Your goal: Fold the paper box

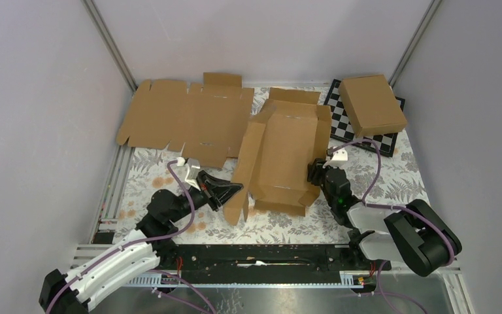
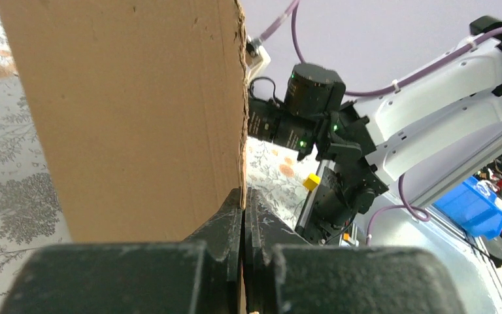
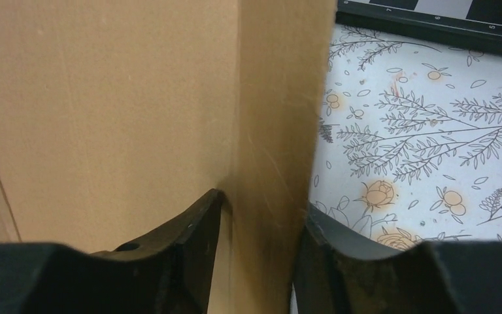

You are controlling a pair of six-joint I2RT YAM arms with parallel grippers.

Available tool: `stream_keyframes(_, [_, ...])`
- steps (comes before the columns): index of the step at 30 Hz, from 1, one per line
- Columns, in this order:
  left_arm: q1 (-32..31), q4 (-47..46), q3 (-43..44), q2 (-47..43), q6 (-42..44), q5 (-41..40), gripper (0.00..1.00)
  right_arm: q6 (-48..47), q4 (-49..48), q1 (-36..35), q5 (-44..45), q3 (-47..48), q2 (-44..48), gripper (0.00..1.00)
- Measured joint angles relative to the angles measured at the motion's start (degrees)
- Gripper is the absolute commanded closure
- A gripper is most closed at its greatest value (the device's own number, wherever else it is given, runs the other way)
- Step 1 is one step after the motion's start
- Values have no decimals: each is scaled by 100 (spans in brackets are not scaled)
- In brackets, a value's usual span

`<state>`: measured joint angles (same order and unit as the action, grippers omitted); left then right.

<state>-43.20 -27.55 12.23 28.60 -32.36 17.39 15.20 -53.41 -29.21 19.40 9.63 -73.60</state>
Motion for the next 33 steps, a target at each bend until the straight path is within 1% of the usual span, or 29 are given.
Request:
stream_keyframes(3, [-74, 0, 4, 173, 72, 52, 100, 140, 629, 0, 17, 225, 188, 51])
stream_keyframes(5, [-136, 4, 7, 271, 127, 70, 100, 195, 1167, 0, 22, 529, 345, 55])
stream_keyframes(7, [-179, 9, 7, 304, 177, 87, 100, 208, 1445, 0, 22, 734, 472, 60])
stream_keyframes(12, [-258, 26, 7, 306, 267, 109, 100, 267, 1954, 0, 20, 986, 828, 57])
stream_keyframes(18, [-348, 111, 7, 273, 348, 105, 100, 245, 2719, 0, 20, 1628, 841, 58])
stream_keyframes(19, [-361, 129, 7, 249, 356, 101, 100, 243, 2789, 0, 26, 1714, 841, 63])
stream_keyframes(20, [-372, 160, 7, 216, 365, 87, 100, 240, 2876, 0, 37, 1823, 841, 77])
stream_keyframes(21, [-380, 188, 7, 192, 372, 79, 100, 232, 2959, 0, 63, 1934, 841, 96])
stream_keyframes(22, [-393, 225, 7, 157, 387, 57, 100, 219, 3040, 0, 87, 2028, 841, 100])
stream_keyframes(25, [-415, 363, 15, 42, 433, -74, 100, 129, 3095, -7, 90, 2181, 844, 100])
stream_keyframes(26, [-417, 435, 20, -13, 450, -133, 98, 61, 3095, -7, 87, 2199, 846, 100])
stream_keyframes(27, [-422, 503, 28, -68, 455, -186, 89, -4, 3091, -7, 81, 2201, 852, 100])
stream_keyframes(29, [-435, 673, 57, -208, 490, -334, 55, -212, 3045, -7, 33, 2197, 892, 100])
stream_keyframes(30, [-444, 782, 76, -282, 529, -420, 44, -249, 3032, -7, 17, 2197, 905, 100])
stream_keyframes(31, [-455, 901, 98, -385, 476, -520, 37, -380, 2918, -7, -57, 2164, 953, 100])
stream_keyframes(33, [-468, 1104, 140, -542, 507, -758, 32, -636, 2640, -7, -251, 2013, 1123, 100])
